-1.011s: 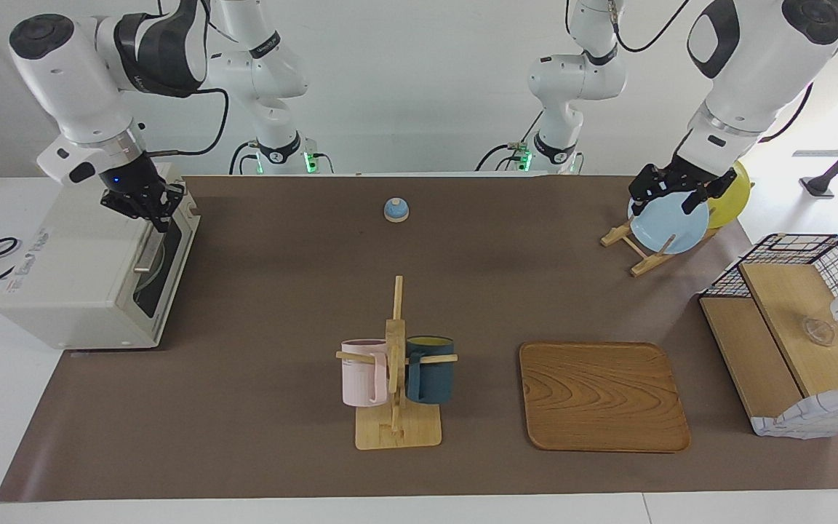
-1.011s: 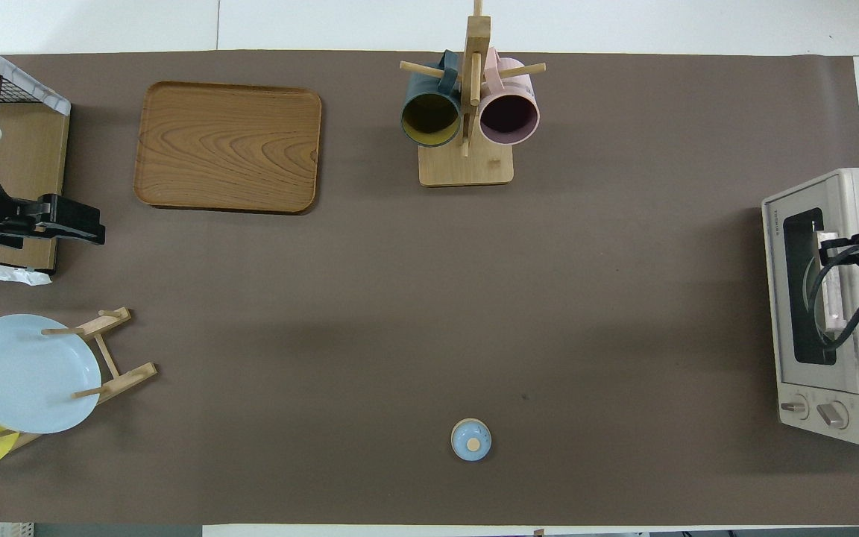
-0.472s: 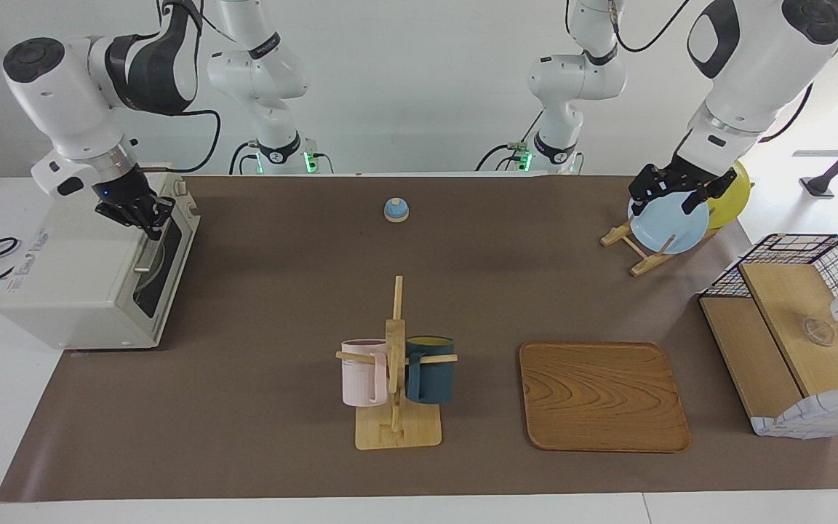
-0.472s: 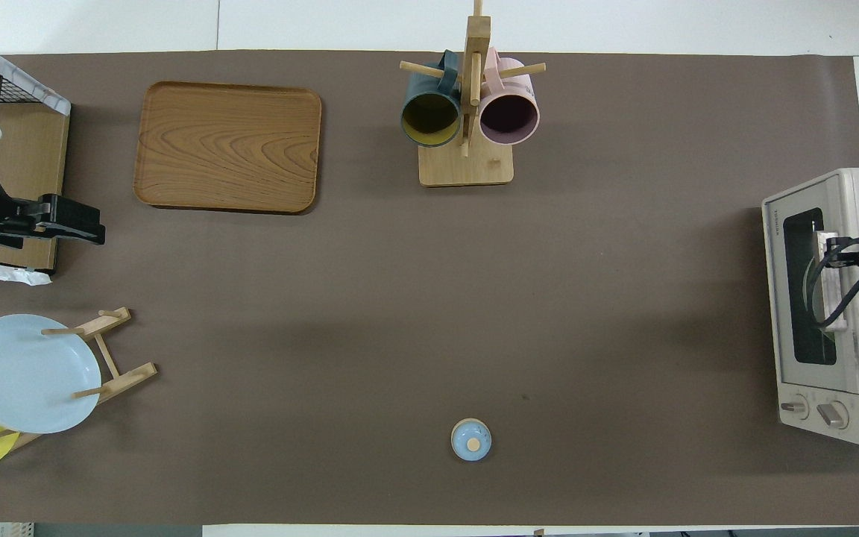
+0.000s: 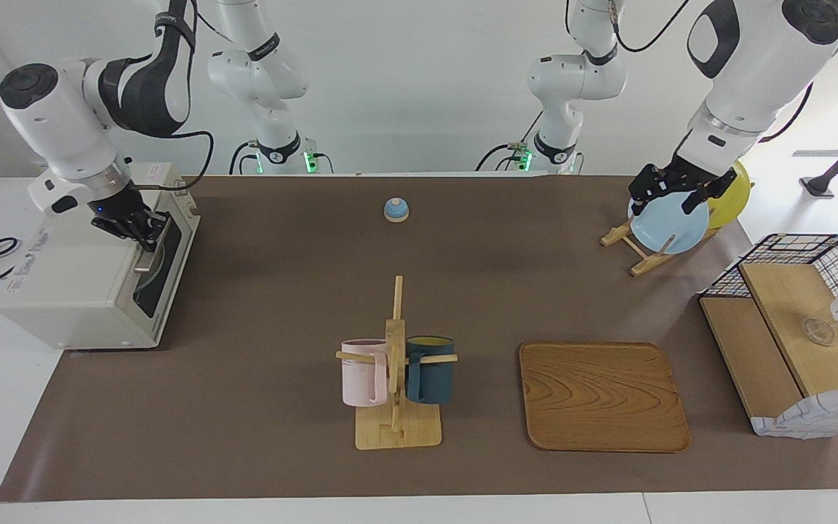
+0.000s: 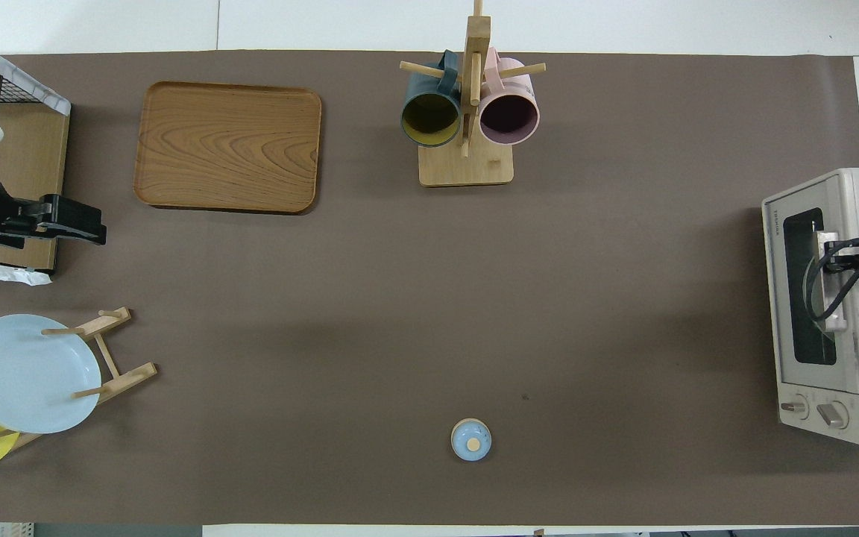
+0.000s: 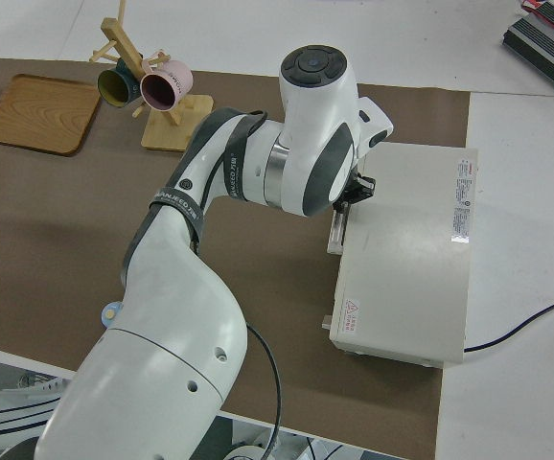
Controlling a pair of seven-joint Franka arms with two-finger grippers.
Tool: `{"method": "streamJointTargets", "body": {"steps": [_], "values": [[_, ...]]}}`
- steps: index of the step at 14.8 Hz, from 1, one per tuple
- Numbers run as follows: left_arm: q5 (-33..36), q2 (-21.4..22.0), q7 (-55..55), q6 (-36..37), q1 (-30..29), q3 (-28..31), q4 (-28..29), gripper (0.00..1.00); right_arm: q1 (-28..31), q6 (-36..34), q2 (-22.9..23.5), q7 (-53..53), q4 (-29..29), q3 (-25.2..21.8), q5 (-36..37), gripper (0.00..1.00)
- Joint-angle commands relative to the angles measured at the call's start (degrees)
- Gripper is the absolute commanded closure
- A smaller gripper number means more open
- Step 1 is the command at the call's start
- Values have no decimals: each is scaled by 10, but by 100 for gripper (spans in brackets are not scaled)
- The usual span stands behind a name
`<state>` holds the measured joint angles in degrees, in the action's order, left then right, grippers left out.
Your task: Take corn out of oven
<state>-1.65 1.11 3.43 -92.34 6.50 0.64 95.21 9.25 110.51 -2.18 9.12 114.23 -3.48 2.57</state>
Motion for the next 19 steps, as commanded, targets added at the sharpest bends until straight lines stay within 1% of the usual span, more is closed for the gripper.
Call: {"method": "streamJointTargets", "body": {"steps": [1, 5, 7, 10, 12, 14, 17, 19], "values": [[-7, 13, 1, 1, -3, 0, 12, 0, 9, 10, -5, 16, 20, 3, -6, 100], [-7, 13, 1, 0, -4, 1, 12, 0, 0, 14, -2, 8, 31, 5, -15, 100], [-7, 13, 3, 0, -3, 1, 11, 0, -26, 43, -2, -12, 53, 6, -16, 100], [-7, 13, 2, -2, -4, 1, 12, 0, -44, 55, 3, -34, 60, 7, -17, 100], [-7, 13, 2, -2, -4, 1, 12, 0, -53, 80, 14, -36, 70, 7, -18, 100], [-7, 13, 2, -3, -4, 1, 14, 0, -62, 125, 27, -36, 89, 7, -24, 100], [-7, 14, 2, -1, -4, 1, 18, 0, -66, 174, 50, -37, 104, 10, -40, 100], [-7, 14, 2, 2, -4, 1, 18, 0, -87, 197, 52, -42, 115, 10, -40, 100]]}}
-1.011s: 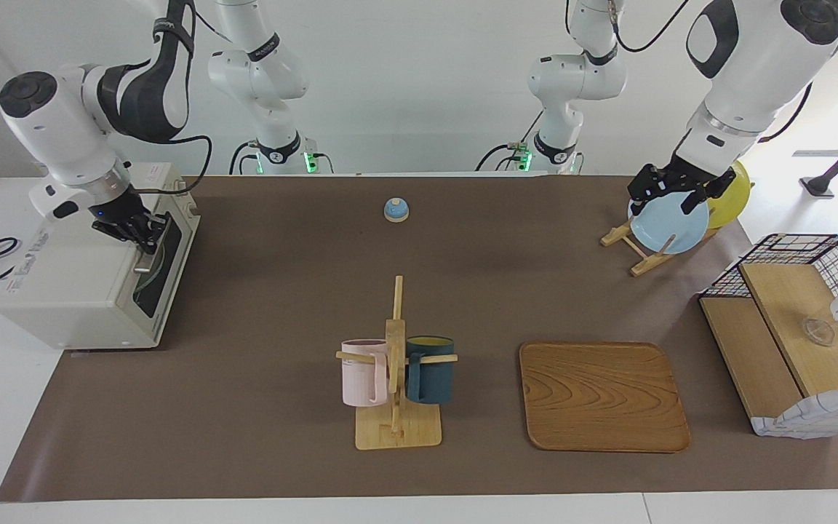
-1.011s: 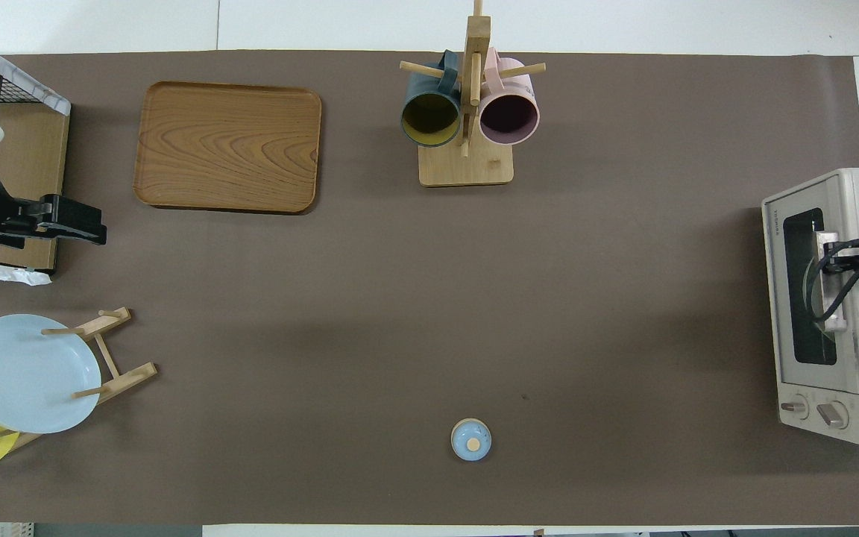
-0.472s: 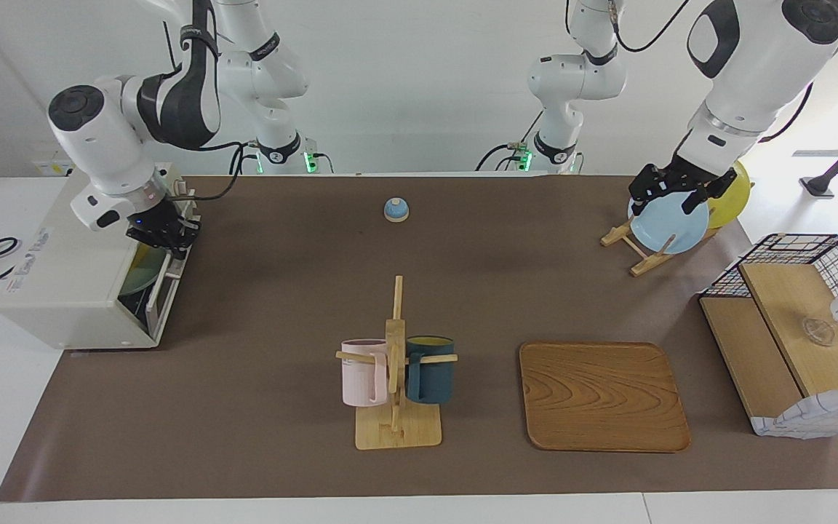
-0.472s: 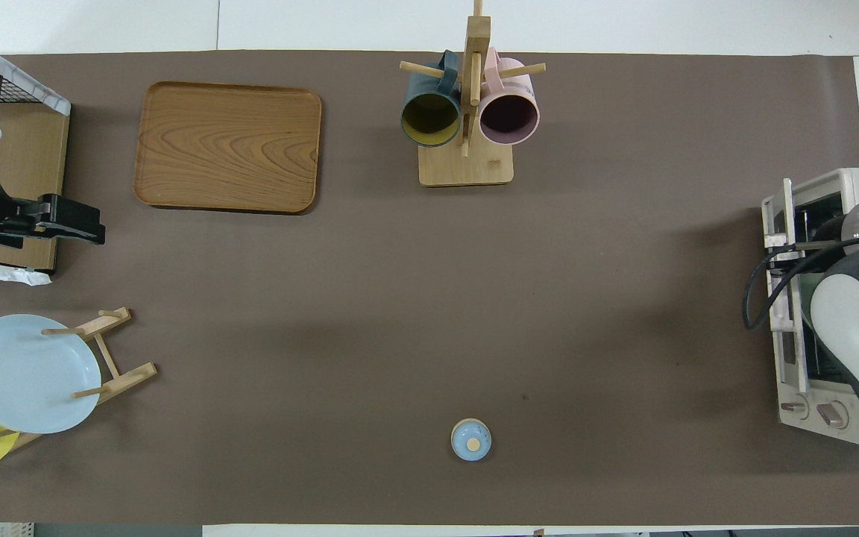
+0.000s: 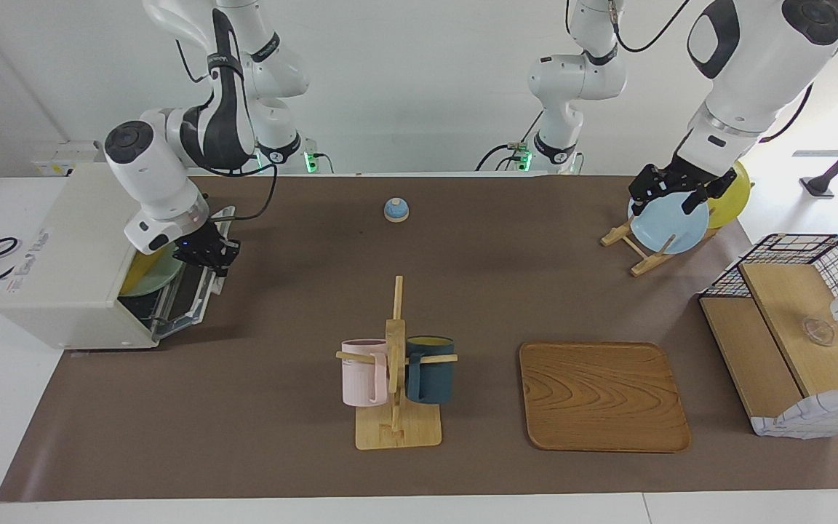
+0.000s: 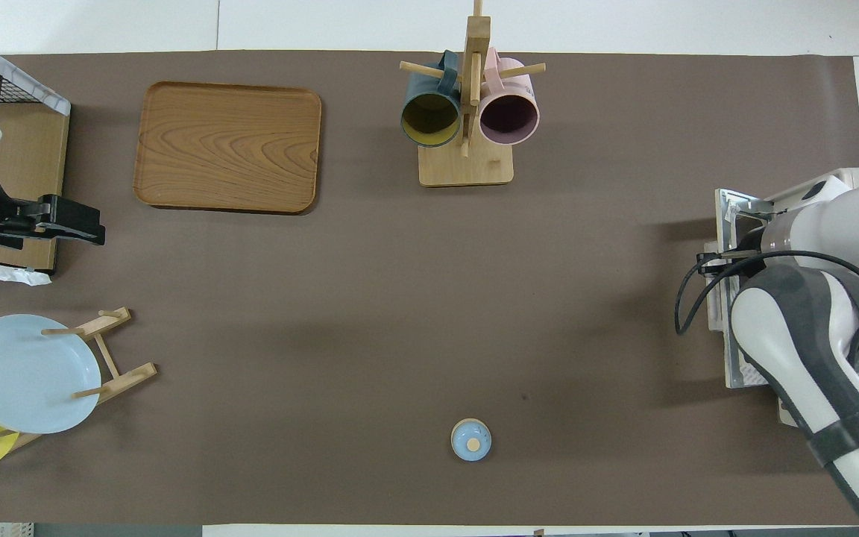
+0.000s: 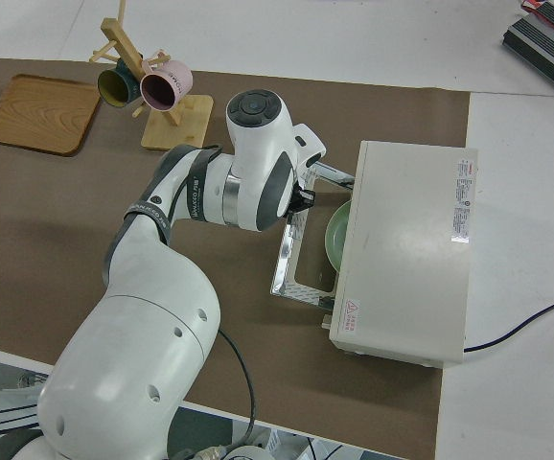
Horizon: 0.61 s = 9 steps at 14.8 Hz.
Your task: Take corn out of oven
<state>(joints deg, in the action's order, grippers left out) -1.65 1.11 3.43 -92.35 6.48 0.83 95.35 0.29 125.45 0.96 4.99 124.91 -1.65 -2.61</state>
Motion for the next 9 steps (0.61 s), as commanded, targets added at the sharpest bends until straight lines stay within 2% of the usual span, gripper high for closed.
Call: {"method": "streamJointTargets", "body": {"steps": [1, 6, 9], "values": [[-7, 15, 2, 3, -5, 0, 17, 0, 1, 50, 19, -13, 12, -7, 12, 100], [-7, 15, 3, 0, -4, 0, 17, 0, 1, 117, 34, -17, 61, -7, 11, 100], [-7, 14, 3, -3, -4, 0, 17, 0, 1, 135, 56, -18, 63, -6, -5, 100]]}}
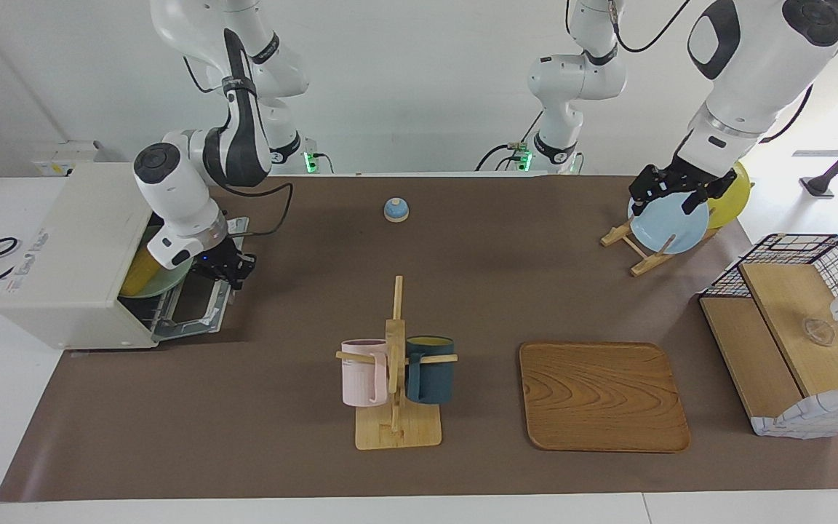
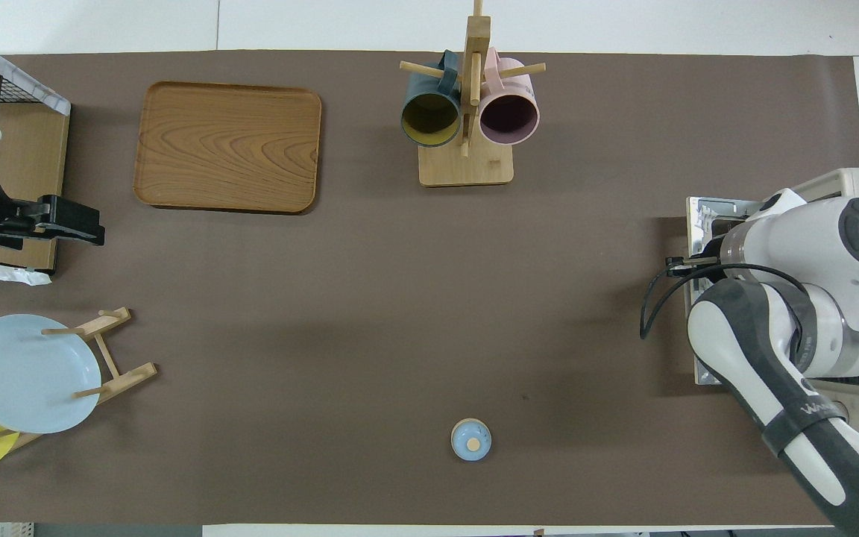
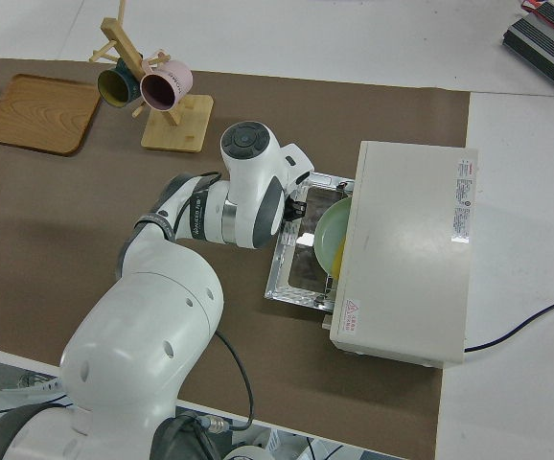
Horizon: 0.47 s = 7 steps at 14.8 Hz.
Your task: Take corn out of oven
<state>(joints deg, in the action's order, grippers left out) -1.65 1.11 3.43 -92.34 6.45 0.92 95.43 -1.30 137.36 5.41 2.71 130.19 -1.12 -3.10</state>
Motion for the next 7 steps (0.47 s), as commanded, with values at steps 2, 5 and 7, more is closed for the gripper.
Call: {"method": "streamJointTargets", "body": {"steps": [2, 5, 7], "values": [[-7, 14, 3, -1, -4, -1, 16, 0, 16, 19, 19, 5, 10, -11, -4, 100], [-7, 14, 3, -4, -4, -1, 16, 0, -11, 20, 22, -14, 9, -7, -16, 100], [-7, 14, 3, -4, -4, -1, 16, 0, -42, 20, 21, -51, 6, -7, -30, 100]]}}
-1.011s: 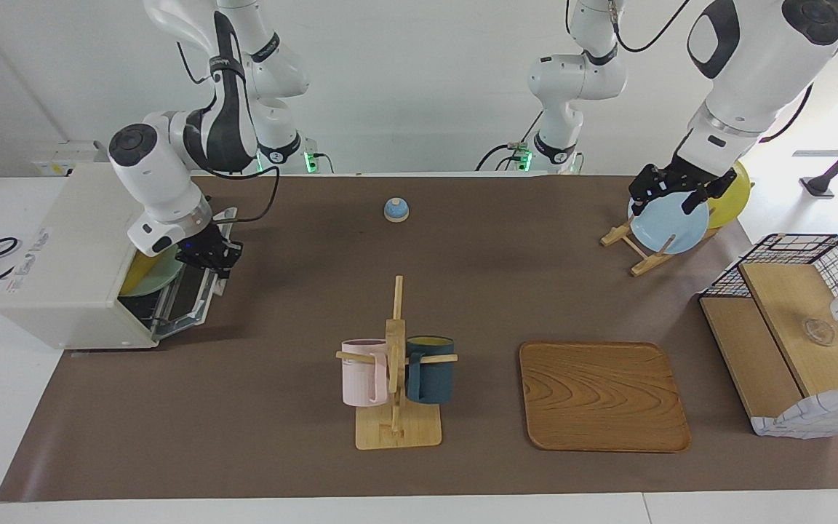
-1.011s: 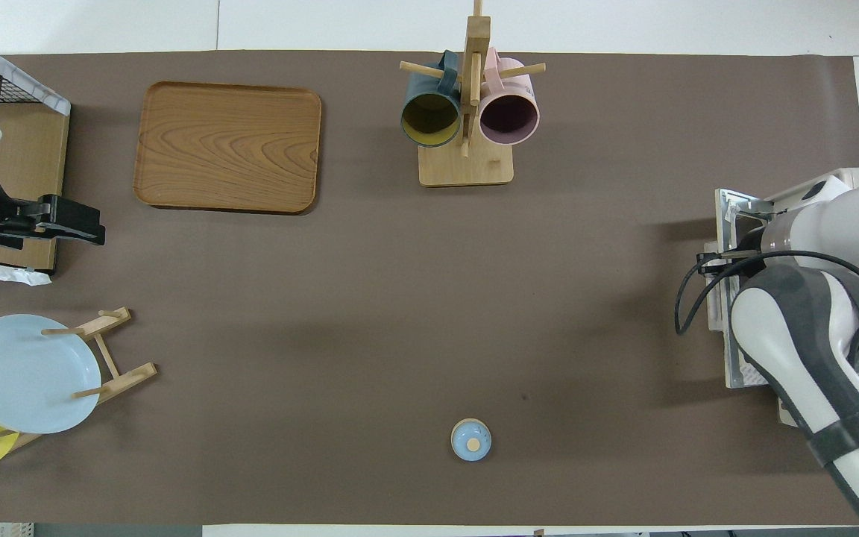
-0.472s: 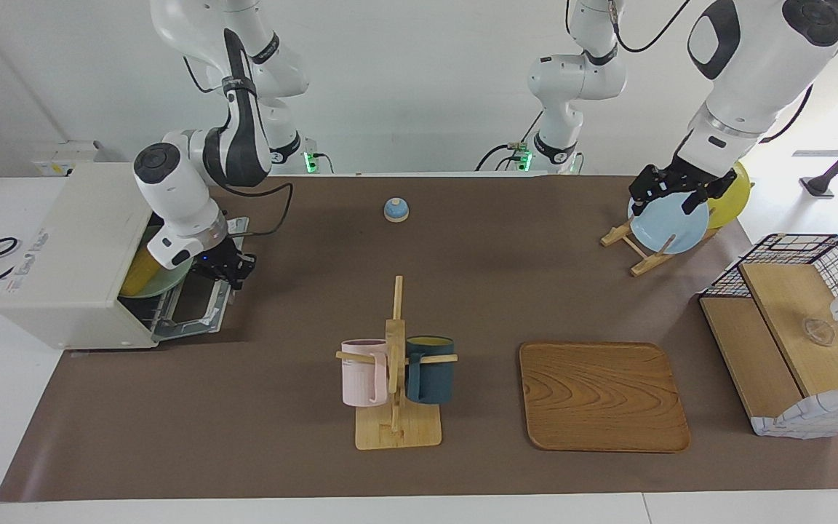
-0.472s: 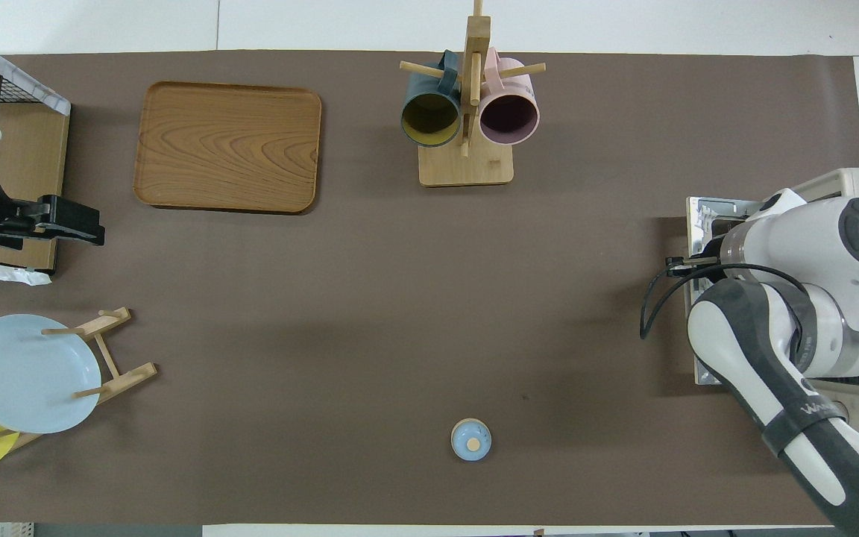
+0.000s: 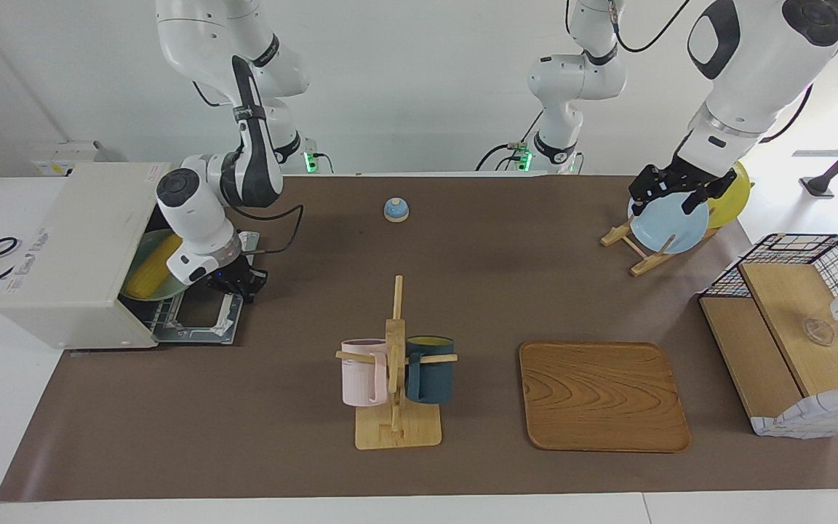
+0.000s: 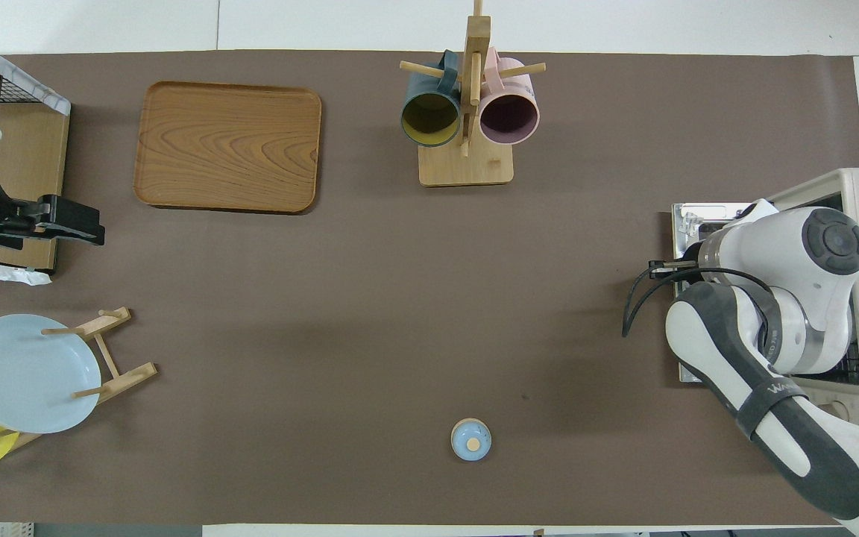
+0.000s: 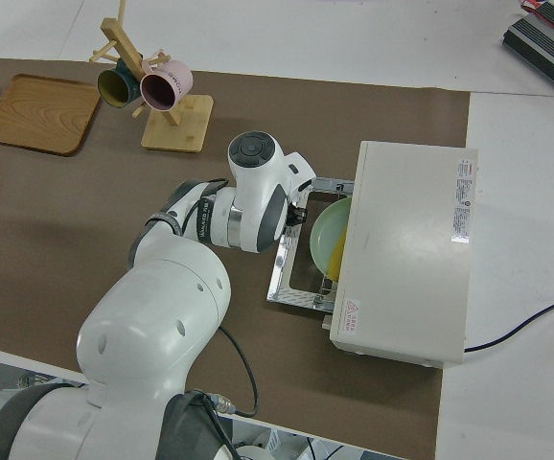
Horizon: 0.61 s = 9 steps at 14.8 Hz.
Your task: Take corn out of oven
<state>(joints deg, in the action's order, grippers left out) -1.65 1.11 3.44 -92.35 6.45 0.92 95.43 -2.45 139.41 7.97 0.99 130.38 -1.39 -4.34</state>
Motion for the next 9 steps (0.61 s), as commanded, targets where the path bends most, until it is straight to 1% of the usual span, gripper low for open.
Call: {"method": "streamJointTargets", "body": {"steps": [1, 2, 3, 4, 5, 6, 7, 8, 9], "values": [[-7, 14, 3, -4, -3, -1, 16, 0, -53, -4, -3, -55, -6, -5, -18, 100], [-7, 14, 3, -4, -3, -1, 16, 0, -69, -14, -1, -70, -25, -5, -18, 100], [-7, 14, 3, -5, -3, -1, 16, 0, -70, -39, -4, -72, -41, -6, -17, 83], [-7, 14, 3, -5, -3, -1, 16, 0, -66, -81, -8, -73, -67, -7, -14, 69], [-7, 14, 3, -5, -3, -1, 16, 0, -63, -131, -12, -73, -97, -10, -6, 66], [-7, 14, 3, -5, -3, -1, 16, 0, -54, -189, -16, -73, -130, -12, 5, 65], [-7, 15, 3, -5, -3, -1, 16, 0, -36, -227, -24, -73, -150, -12, 29, 65], [-7, 14, 3, -5, -3, -1, 16, 0, -21, -248, -37, -66, -156, -10, 53, 65], [-7, 14, 3, -5, -3, -1, 16, 0, -9, -256, -52, -60, -150, -11, 61, 65]]}}
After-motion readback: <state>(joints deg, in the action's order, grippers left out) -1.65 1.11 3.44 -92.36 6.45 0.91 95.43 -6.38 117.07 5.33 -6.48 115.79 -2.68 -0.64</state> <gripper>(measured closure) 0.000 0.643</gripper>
